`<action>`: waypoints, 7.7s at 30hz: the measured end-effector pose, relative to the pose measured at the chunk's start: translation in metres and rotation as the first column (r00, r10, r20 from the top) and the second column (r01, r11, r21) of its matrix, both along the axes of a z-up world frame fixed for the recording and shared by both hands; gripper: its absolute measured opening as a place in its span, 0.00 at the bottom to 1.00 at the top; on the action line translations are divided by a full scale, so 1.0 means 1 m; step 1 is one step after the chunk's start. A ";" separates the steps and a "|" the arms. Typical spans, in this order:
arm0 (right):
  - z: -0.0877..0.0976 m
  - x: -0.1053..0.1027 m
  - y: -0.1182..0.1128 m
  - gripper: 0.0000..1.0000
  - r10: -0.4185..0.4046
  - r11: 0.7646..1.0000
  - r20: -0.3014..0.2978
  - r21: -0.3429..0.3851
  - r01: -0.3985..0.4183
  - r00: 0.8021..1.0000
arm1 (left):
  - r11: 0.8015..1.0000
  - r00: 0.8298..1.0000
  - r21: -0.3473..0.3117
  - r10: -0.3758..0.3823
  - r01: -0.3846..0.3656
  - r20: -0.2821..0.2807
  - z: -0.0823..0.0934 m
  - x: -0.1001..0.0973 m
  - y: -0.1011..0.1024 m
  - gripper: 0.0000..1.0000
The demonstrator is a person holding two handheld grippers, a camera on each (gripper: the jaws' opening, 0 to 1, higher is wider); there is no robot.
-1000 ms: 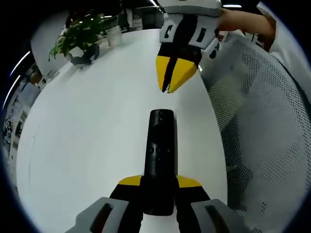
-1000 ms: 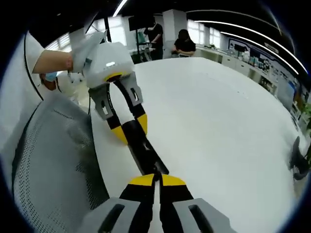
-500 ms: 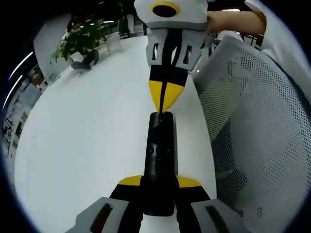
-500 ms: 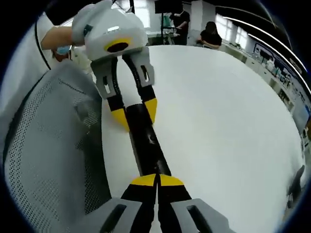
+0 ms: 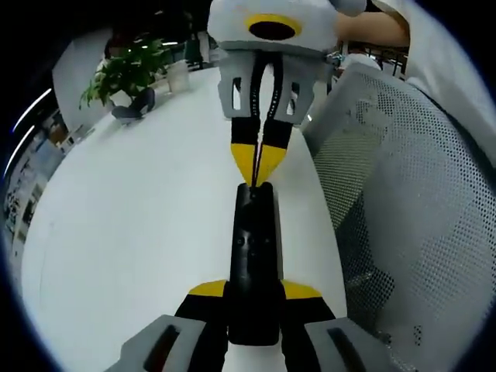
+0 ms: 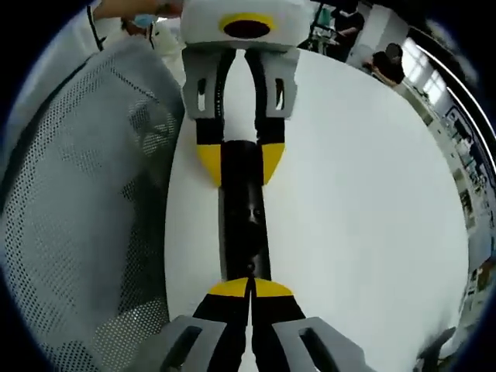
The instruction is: Press the specified remote control buttons in sequence, fully releasing each button before pressing the next.
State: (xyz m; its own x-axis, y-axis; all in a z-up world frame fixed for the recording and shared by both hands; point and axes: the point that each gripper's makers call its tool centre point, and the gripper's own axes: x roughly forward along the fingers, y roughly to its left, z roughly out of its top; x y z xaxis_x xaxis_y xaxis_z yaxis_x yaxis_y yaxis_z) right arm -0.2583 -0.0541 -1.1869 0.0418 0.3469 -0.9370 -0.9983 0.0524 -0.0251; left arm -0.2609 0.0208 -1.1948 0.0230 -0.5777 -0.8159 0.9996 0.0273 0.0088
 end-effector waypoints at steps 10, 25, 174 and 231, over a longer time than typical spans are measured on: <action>0.012 0.000 0.016 0.00 -0.098 0.980 -0.034 0.169 0.103 0.995 | 1.000 1.000 -0.007 0.013 -0.013 -0.008 0.000 -0.001 0.000 0.22; 0.000 -0.003 0.012 0.00 -0.004 0.999 0.018 0.053 0.003 1.000 | 1.000 1.000 0.003 0.017 -0.017 -0.011 0.000 -0.001 0.000 0.22; 0.002 -0.003 0.034 0.00 -0.015 0.989 -0.025 0.149 0.019 1.000 | 0.997 0.999 -0.064 0.036 -0.037 -0.017 0.002 -0.001 -0.001 0.22; 0.004 -0.004 0.039 0.00 -0.029 0.962 0.050 0.272 0.015 0.998 | 0.999 0.999 -0.002 0.040 -0.040 -0.021 0.001 -0.001 -0.001 0.22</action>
